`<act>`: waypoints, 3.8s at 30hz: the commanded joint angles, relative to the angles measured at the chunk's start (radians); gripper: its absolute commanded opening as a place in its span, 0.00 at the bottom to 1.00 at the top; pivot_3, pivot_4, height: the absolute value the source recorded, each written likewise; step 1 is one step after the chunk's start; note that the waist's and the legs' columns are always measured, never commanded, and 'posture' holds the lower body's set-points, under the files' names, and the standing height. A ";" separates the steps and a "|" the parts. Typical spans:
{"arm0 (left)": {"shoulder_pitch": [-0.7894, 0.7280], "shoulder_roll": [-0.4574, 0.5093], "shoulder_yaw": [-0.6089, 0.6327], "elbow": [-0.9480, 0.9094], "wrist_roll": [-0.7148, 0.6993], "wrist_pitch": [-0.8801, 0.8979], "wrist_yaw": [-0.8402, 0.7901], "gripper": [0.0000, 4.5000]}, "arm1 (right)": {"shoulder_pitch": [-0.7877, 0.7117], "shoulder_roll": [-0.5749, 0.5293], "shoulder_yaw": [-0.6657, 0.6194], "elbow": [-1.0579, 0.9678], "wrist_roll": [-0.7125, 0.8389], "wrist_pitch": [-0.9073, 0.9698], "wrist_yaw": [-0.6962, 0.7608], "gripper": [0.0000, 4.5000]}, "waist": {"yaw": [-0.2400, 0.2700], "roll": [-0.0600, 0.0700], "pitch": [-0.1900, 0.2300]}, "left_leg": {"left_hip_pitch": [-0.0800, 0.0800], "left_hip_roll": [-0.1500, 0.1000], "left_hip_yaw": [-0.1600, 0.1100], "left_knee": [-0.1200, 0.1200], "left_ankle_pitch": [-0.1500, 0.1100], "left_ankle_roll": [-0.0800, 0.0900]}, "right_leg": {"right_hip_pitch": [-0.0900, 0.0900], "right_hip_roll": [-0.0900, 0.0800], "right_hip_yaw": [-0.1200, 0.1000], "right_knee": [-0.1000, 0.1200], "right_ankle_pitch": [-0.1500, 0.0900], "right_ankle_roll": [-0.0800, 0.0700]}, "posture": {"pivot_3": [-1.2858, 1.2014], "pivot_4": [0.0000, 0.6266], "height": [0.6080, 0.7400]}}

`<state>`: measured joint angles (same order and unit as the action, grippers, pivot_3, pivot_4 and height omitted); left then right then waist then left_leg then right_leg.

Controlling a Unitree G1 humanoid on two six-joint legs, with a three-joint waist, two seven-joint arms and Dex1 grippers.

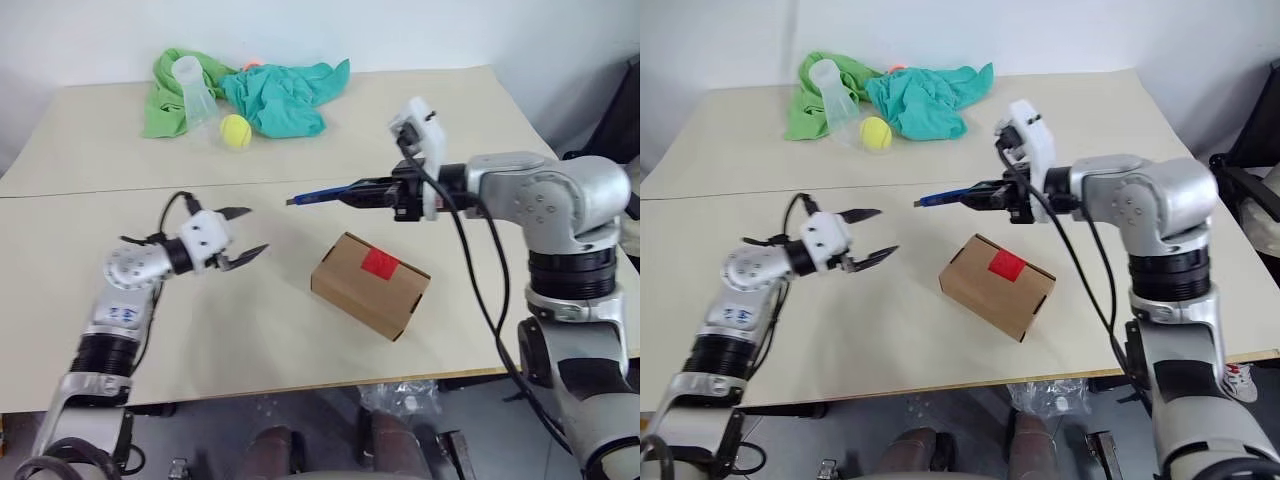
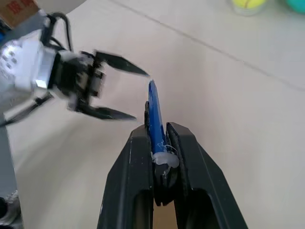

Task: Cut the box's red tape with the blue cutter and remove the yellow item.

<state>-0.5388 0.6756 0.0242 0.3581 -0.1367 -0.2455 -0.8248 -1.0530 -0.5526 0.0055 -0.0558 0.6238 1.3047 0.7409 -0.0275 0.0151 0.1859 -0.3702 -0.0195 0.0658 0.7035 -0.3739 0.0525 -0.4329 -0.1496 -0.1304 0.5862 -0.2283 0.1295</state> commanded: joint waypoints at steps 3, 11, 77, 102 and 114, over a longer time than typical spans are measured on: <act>-0.013 -0.032 0.004 -0.191 -0.154 0.228 -0.081 1.00 | 0.044 -0.063 -0.068 -0.130 0.032 0.022 -0.024 0.03 | 0.015 0.000 0.000 | 0.000 0.000 -0.001 0.000 0.000 0.000 | 0.001 -0.001 -0.001 0.000 0.000 0.000 | 0.52 0.24 1.00; -0.081 -0.163 -0.143 -0.450 -0.211 0.591 -0.074 1.00 | 0.196 -0.194 -0.197 -0.337 0.065 -0.010 -0.038 0.03 | 0.042 -0.001 0.000 | 0.000 -0.001 -0.001 0.001 0.000 0.000 | 0.003 0.000 0.000 -0.002 0.001 0.001 | 0.52 0.24 1.00; -0.211 -0.351 -0.326 -0.364 -0.122 0.910 -0.043 0.01 | 0.466 -0.404 -0.192 -0.523 0.139 -0.087 -0.101 0.03 | 0.054 -0.001 0.001 | -0.001 0.001 -0.001 0.012 0.000 0.001 | 0.006 0.000 0.002 -0.001 0.003 0.003 | 0.52 0.24 1.00; -0.223 -0.346 -0.345 -0.359 -0.107 0.940 -0.040 0.01 | 0.528 -0.480 -0.164 -0.526 0.115 -0.096 -0.049 0.03 | 0.055 -0.002 0.001 | -0.001 0.001 -0.001 0.012 0.000 0.001 | 0.006 0.000 0.002 -0.001 0.003 0.003 | 0.52 0.24 1.00; -0.238 -0.350 -0.369 -0.372 -0.099 1.032 -0.019 0.01 | 0.477 -0.588 -0.055 -0.465 0.106 -0.066 0.042 0.03 | 0.056 -0.002 0.001 | 0.000 0.001 -0.002 0.012 -0.001 0.001 | 0.007 0.000 0.001 -0.002 0.003 0.003 | 0.52 0.24 1.00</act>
<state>-0.7811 0.3254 -0.3260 -0.0055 -0.2477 0.7665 -0.8519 -0.5785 -1.1106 -0.0798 -0.5276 0.7341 1.2204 0.7542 0.0287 0.0134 0.1869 -0.3705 -0.0190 0.0630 0.7158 -0.3745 0.0539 -0.4257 -0.1501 -0.1293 0.5844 -0.2255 0.1323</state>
